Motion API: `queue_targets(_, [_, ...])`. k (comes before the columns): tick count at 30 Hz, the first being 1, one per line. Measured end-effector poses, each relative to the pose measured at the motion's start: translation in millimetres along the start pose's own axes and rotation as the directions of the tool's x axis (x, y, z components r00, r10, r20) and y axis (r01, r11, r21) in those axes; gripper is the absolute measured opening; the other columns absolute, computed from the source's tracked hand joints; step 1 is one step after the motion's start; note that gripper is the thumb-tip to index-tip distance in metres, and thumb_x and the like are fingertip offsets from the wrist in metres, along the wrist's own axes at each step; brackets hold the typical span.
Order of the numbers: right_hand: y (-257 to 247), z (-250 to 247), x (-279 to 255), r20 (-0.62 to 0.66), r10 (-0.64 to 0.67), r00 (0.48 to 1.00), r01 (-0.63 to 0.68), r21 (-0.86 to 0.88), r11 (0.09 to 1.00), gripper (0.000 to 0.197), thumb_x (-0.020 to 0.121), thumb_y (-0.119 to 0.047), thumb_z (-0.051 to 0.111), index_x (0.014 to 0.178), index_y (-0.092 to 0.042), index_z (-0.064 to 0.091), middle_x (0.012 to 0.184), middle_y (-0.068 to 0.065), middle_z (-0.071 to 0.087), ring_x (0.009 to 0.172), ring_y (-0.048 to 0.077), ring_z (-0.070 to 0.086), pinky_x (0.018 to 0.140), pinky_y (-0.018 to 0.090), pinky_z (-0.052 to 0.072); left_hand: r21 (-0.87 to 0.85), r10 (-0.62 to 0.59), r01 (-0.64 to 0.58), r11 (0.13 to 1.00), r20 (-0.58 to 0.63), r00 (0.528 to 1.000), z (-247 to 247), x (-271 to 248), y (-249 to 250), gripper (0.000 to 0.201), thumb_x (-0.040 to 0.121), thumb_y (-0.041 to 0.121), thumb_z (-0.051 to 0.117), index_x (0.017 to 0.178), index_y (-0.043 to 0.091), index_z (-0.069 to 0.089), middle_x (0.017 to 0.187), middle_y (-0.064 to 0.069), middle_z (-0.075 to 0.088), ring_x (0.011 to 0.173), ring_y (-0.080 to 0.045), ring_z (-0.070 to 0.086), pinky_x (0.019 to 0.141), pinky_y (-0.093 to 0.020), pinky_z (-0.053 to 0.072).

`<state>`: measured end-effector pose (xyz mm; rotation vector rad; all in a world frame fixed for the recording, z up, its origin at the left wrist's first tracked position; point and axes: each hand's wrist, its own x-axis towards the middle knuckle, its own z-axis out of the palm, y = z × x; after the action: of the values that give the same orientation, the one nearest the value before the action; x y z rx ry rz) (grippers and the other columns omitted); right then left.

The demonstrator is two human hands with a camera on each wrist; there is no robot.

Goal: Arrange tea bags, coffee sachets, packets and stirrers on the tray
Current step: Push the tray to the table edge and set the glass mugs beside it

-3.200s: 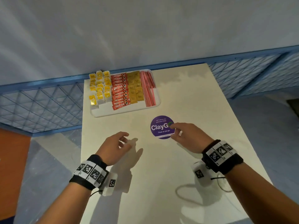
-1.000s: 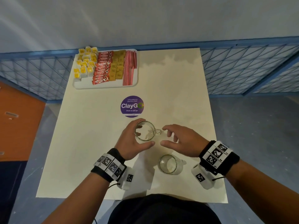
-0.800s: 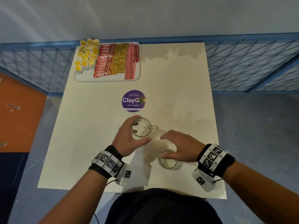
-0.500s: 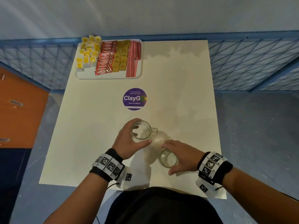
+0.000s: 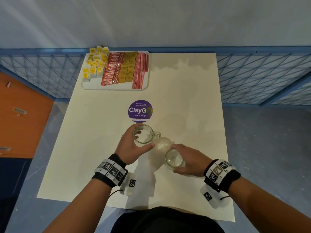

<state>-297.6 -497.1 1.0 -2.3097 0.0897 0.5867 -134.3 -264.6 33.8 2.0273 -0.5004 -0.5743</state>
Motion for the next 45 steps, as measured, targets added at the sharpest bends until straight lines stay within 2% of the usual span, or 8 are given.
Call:
queue_targets(3, [-2, -30, 21, -0.083, 0.024, 0.996, -0.023, 0.016, 1.000, 0.087, 0.077, -0.055, 0.079, 0.147, -0.035, 0.032, 0.148, -0.010, 0.047, 0.125, 0.015, 0.055, 0.102, 0.035, 0.047, 0.055, 0.025, -0.024, 0.998, -0.024, 0.999, -7, 22, 5, 0.067, 0.068, 0.040, 0.091, 0.125, 0.032, 0.056, 0.122, 0.019, 0.065, 0.117, -0.002, 0.059, 0.094, -0.017, 0.045])
queue_targets(6, [-2, -62, 45, -0.159, 0.041, 0.986, -0.040, 0.010, 0.999, 0.086, 0.080, -0.052, 0.080, 0.149, -0.030, 0.033, 0.149, -0.007, 0.046, 0.127, 0.017, 0.054, 0.101, 0.034, 0.046, 0.092, 0.028, -0.024, 0.995, -0.042, 0.999, -13, 47, 10, 0.059, 0.067, 0.031, 0.093, 0.116, 0.032, 0.059, 0.110, 0.022, 0.066, 0.104, 0.011, 0.059, 0.082, -0.003, 0.041])
queue_targets(8, [0, -81, 61, -0.198, 0.069, 0.978, -0.066, 0.018, 0.998, 0.086, 0.081, -0.051, 0.079, 0.150, -0.029, 0.032, 0.151, -0.007, 0.046, 0.128, 0.017, 0.054, 0.101, 0.034, 0.045, 0.103, 0.022, -0.017, 0.994, -0.042, 0.999, -17, 64, 12, 0.059, 0.066, 0.027, 0.094, 0.113, 0.033, 0.058, 0.105, 0.023, 0.064, 0.096, 0.017, 0.058, 0.075, 0.001, 0.041])
queue_targets(15, [19, -119, 124, -0.248, 0.165, 0.954, -0.149, 0.082, 0.985, 0.091, 0.076, -0.054, 0.080, 0.150, -0.031, 0.032, 0.151, -0.008, 0.047, 0.131, 0.018, 0.053, 0.105, 0.037, 0.046, 0.118, 0.000, 0.000, 0.993, -0.007, 1.000, -20, 126, -2, 0.059, 0.063, 0.030, 0.095, 0.112, 0.034, 0.061, 0.106, 0.020, 0.067, 0.095, 0.011, 0.063, 0.075, -0.007, 0.051])
queue_targets(20, [29, -130, 163, -0.251, 0.203, 0.947, -0.181, 0.109, 0.977, 0.090, 0.076, -0.050, 0.082, 0.149, -0.032, 0.032, 0.149, -0.007, 0.048, 0.128, 0.019, 0.053, 0.106, 0.037, 0.045, 0.158, -0.004, -0.003, 0.987, 0.040, 0.999, -16, 161, -16, 0.063, 0.063, 0.037, 0.093, 0.115, 0.034, 0.058, 0.106, 0.018, 0.066, 0.095, 0.011, 0.061, 0.072, -0.002, 0.046])
queue_targets(27, [36, -142, 199, -0.247, 0.194, 0.949, -0.174, 0.100, 0.980, 0.090, 0.077, -0.051, 0.081, 0.149, -0.033, 0.031, 0.148, -0.007, 0.049, 0.127, 0.018, 0.054, 0.107, 0.039, 0.045, 0.160, -0.001, -0.015, 0.987, 0.098, 0.995, -8, 189, -32, 0.065, 0.066, 0.047, 0.089, 0.120, 0.030, 0.058, 0.106, 0.016, 0.069, 0.098, 0.002, 0.066, 0.086, -0.017, 0.055])
queue_targets(39, [40, -156, 212, -0.225, 0.151, 0.963, -0.137, 0.075, 0.988, 0.100, 0.081, -0.051, 0.080, 0.159, -0.028, 0.021, 0.158, -0.003, 0.041, 0.138, 0.020, 0.048, 0.111, 0.039, 0.043, 0.214, -0.025, -0.008, 0.977, 0.151, 0.988, -2, 209, -46, 0.082, 0.060, 0.056, 0.087, 0.128, 0.044, 0.042, 0.124, 0.015, 0.056, 0.113, -0.008, 0.057, 0.098, -0.031, 0.053])
queue_targets(45, [46, -159, 201, -0.233, 0.180, 0.956, -0.175, 0.043, 0.984, 0.096, 0.082, -0.048, 0.079, 0.158, -0.029, 0.023, 0.156, -0.005, 0.043, 0.136, 0.019, 0.050, 0.108, 0.041, 0.046, 0.260, -0.009, -0.046, 0.964, 0.205, 0.979, -9, 215, -31, 0.092, 0.064, 0.069, 0.080, 0.140, 0.039, 0.039, 0.138, 0.012, 0.050, 0.123, -0.008, 0.050, 0.105, -0.028, 0.046])
